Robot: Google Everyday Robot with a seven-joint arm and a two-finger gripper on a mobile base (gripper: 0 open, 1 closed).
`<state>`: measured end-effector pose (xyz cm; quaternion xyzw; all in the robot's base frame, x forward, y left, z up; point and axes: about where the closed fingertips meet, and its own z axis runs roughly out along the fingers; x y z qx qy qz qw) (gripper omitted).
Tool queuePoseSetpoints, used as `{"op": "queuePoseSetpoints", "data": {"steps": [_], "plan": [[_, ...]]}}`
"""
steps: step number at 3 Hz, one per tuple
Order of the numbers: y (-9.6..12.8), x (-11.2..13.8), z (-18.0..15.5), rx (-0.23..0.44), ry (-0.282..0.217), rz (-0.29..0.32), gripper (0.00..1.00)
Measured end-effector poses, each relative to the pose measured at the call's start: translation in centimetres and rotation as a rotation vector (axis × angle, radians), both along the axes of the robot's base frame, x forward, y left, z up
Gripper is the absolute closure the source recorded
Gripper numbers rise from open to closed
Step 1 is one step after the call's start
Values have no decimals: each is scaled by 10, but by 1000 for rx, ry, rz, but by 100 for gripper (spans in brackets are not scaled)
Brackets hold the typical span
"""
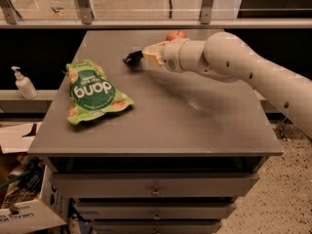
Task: Move rxbar blueberry near apple
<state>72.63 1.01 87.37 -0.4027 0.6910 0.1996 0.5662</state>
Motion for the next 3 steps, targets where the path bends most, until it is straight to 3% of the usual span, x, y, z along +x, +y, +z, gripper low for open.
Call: {"op": "queuePoseSetpoints", "data": {"steps": [3], "plan": [[-80, -2, 12, -59, -19, -159, 100]]}}
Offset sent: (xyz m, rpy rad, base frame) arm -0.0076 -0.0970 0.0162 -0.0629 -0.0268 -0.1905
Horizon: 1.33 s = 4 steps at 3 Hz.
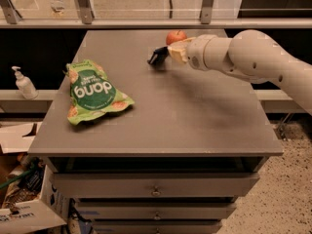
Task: Move rxbar blueberry near apple
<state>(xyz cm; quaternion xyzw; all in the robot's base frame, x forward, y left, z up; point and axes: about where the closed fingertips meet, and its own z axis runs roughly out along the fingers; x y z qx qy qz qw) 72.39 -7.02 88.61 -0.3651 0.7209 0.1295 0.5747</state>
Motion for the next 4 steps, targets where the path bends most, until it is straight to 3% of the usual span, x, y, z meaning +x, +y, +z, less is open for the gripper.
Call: {"op": "queuePoseSetpoints", "data": {"steps": [2, 4], "plan": [[-40, 3, -10, -39, 28, -83, 100], [-62, 3, -35, -97, 83, -131, 100]]}}
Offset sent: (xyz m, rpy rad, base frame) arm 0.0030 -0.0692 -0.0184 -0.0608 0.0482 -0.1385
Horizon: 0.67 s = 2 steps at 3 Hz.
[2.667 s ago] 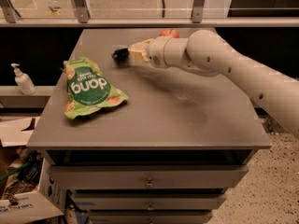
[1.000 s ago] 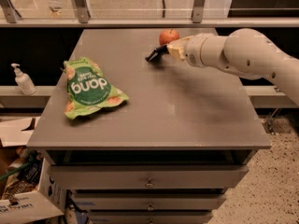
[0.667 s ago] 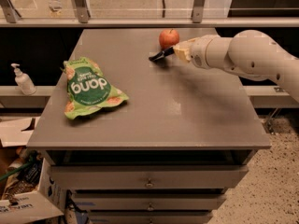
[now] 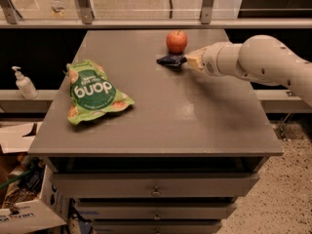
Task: Move rxbar blueberry near apple
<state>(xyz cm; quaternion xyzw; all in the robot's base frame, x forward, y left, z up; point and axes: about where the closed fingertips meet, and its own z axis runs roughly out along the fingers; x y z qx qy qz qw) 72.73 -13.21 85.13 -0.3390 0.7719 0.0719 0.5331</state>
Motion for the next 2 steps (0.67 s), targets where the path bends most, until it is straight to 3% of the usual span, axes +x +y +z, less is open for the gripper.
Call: {"op": "queuePoseSetpoints", "data": {"steps": [2], "plan": [[-5, 15, -12, -34, 32, -20, 100]]}}
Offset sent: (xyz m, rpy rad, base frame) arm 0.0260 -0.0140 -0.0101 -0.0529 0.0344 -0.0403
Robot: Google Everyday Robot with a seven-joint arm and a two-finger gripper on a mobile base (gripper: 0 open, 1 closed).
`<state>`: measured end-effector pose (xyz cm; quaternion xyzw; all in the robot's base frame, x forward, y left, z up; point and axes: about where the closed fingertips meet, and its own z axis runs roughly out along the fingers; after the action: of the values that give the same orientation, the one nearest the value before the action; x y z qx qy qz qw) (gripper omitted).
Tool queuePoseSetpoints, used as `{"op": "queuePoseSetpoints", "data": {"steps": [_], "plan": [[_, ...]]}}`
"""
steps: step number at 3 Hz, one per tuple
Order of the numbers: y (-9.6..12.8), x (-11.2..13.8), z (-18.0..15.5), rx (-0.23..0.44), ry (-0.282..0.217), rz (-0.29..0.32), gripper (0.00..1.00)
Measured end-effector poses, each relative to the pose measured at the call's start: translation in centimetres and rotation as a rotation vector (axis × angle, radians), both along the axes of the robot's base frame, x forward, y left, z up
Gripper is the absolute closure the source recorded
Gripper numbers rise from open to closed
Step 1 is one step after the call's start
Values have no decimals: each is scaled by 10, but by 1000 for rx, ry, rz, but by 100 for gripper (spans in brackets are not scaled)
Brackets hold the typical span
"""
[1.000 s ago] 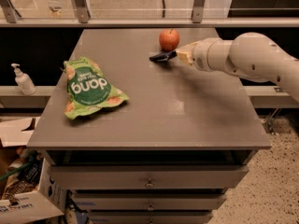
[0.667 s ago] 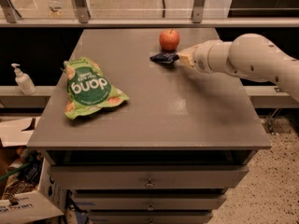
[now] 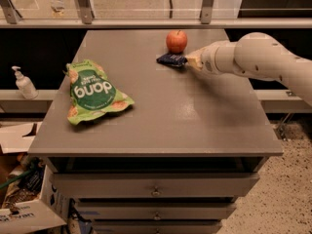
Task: Move rxbar blueberry near apple
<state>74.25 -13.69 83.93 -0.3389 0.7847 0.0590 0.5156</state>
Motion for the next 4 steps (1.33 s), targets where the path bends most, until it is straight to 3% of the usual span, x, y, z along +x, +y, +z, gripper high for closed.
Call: {"op": "queuePoseSetpoints", "data": {"steps": [2, 3, 4], "plan": [[-4, 20, 7, -16, -6, -14, 100], [-5, 25, 10, -13, -12, -22, 83], [-4, 27, 14, -20, -19, -13, 58]]}}
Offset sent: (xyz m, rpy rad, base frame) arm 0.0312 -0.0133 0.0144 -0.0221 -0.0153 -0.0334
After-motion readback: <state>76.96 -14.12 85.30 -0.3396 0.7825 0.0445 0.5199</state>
